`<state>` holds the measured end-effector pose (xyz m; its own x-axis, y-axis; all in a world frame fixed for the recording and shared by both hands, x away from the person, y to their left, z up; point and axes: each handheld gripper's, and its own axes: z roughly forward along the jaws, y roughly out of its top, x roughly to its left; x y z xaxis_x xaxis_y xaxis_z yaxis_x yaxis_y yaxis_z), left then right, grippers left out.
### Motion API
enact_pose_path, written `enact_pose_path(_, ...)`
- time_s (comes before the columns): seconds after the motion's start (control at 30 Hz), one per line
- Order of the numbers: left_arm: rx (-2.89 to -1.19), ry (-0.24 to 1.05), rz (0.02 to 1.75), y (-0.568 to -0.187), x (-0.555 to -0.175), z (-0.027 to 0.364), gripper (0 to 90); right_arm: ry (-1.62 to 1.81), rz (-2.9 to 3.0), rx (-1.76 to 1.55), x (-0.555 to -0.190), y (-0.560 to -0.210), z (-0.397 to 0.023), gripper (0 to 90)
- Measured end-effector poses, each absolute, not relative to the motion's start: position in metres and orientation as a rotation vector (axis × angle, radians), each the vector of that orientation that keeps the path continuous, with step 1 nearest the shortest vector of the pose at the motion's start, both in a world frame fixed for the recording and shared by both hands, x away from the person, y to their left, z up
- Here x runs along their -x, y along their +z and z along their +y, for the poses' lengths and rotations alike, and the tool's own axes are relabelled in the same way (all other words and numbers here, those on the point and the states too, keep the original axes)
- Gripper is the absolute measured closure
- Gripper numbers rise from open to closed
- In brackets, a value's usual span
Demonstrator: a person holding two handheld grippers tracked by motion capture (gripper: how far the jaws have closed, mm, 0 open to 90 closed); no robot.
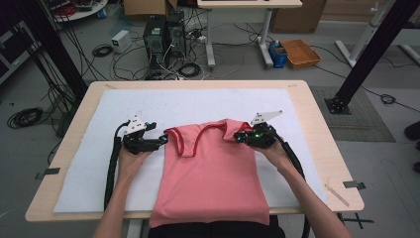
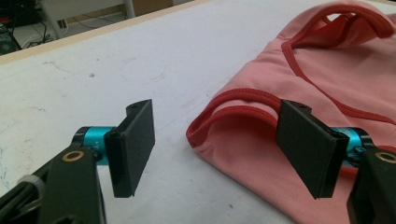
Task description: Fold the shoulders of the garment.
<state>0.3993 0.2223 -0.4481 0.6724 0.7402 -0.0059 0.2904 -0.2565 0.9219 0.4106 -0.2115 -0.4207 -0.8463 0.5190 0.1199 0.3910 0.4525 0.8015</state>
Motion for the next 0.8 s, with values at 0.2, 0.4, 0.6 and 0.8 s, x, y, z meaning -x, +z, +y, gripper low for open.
enact_pose_path(0.2, -1.839, 0.538, 0.806, -0.448, -0.399, 0.222, 31.1, 1.313, 2.603, -0.726, -0.390, -0.422, -0.214, 86.0)
enact_pose_path(0.4, -1.841, 0.538, 0.803, -0.448, -0.399, 0.222, 31.3, 1.264, 2.647, -0.657, -0.377, -0.425, -0.214, 86.0)
enact_pose_path(0.6, -1.848, 0.490, 0.793, -0.445, -0.396, 0.220, 35.2, 1.246, 2.674, -0.701, -0.377, -0.436, -0.224, 85.9)
enact_pose_path(0.8, -1.843, 0.386, 0.654, -0.432, -0.387, 0.205, 39.0, 1.244, 2.698, -0.707, -0.376, -0.437, -0.223, 72.8)
